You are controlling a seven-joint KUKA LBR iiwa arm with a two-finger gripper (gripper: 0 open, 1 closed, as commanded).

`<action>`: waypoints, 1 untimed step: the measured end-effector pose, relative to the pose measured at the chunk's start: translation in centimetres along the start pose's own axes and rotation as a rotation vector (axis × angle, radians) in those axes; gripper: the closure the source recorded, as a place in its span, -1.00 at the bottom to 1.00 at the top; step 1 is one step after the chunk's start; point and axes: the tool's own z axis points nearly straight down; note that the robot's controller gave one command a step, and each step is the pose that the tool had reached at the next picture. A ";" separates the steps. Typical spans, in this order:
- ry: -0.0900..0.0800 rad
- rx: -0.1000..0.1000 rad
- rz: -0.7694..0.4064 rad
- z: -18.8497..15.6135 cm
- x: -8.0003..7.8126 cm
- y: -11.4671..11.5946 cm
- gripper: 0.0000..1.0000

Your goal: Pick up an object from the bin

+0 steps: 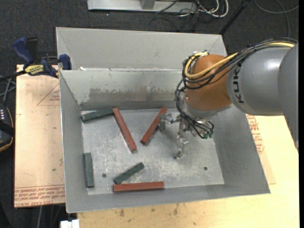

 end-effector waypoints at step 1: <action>0.000 0.000 0.000 0.0 0.0 0.0 -1.00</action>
Offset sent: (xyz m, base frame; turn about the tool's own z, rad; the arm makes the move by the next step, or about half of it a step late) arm 0.0395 0.1608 0.0562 -0.0139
